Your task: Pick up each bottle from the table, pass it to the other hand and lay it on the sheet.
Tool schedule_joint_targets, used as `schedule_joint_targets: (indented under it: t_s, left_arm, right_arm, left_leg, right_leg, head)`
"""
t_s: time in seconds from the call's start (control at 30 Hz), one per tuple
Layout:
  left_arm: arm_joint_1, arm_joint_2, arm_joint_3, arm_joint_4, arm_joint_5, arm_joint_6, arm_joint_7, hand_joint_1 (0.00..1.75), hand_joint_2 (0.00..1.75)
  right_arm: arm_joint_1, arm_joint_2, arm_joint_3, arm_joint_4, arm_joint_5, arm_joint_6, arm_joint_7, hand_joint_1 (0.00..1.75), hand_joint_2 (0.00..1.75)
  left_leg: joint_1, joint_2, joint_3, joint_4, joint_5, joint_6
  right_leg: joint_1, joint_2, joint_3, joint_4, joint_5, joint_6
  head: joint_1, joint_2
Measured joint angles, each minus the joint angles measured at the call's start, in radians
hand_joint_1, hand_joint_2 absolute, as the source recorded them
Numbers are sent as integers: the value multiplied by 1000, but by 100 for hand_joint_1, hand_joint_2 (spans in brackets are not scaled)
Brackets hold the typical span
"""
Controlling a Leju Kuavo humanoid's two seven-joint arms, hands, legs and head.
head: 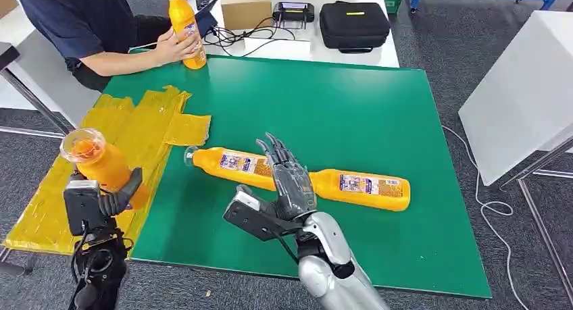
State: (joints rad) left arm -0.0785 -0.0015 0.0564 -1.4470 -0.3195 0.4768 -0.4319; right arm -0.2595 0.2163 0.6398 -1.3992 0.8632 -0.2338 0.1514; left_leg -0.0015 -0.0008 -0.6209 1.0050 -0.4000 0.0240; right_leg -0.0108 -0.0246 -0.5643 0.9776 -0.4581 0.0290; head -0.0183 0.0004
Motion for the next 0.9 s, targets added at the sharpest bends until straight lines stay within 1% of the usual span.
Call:
schedule_joint_targets:
  t_s: [0.07, 0.2, 0.4, 0.53, 0.8, 0.83, 0.87, 0.9]
  left_arm:
    - [-18, 10, 11, 39, -158, 87, 10, 175, 175]
    - [-70, 43, 41, 161, -415, 198, 43, 175, 175]
    - [-127, 51, 48, 331, -630, 208, 55, 175, 175]
    - [-166, 48, 47, 462, -802, 208, 113, 175, 175]
    - [-224, 40, 35, 593, -880, 209, 134, 175, 175]
    - [-232, 39, 32, 605, -888, 209, 136, 16, 175]
    - [-248, 35, 25, 640, -881, 209, 146, 0, 175]
    - [-255, 35, 11, 661, -864, 209, 157, 0, 175]
  right_arm:
    - [14, -2, -11, -10, 8, -1, -7, 0, 0]
    - [44, -13, -31, -39, 17, -2, -11, 0, 0]
    - [78, -33, -43, -89, 44, 12, -6, 0, 0]
    - [108, -55, -44, -140, 60, 25, -6, 0, 0]
    - [145, -82, -53, -205, 69, 31, -4, 0, 0]
    - [150, -85, -56, -211, 70, 31, -4, 0, 0]
    - [160, -92, -61, -226, 70, 29, -4, 0, 0]
    - [165, -98, -61, -235, 70, 28, -4, 0, 0]
  left_leg:
    - [0, 0, 0, 0, 0, 0]
    - [0, 0, 0, 0, 0, 0]
    - [0, 0, 0, 0, 0, 0]
    - [0, 1, 0, 0, 0, 0]
    - [0, 0, 0, 0, 0, 0]
    - [0, 0, 0, 0, 0, 0]
    - [0, 0, 0, 0, 0, 0]
    - [0, -1, 0, 0, 0, 0]
  right_leg:
    - [0, 0, 0, 0, 0, 0]
    - [0, 0, 0, 0, 0, 0]
    - [0, 0, 0, 0, 0, 0]
    - [0, 0, 0, 0, 0, 0]
    - [0, 0, 0, 0, 0, 0]
    - [0, 0, 0, 0, 0, 0]
    - [0, -1, 0, 0, 0, 0]
    - [0, -2, 1, 0, 0, 0]
  head:
    - [0, 0]
    - [-1, 0]
    - [-1, 0]
    - [-1, 0]
    - [-1, 0]
    - [-1, 0]
    - [-1, 0]
    - [0, 0]
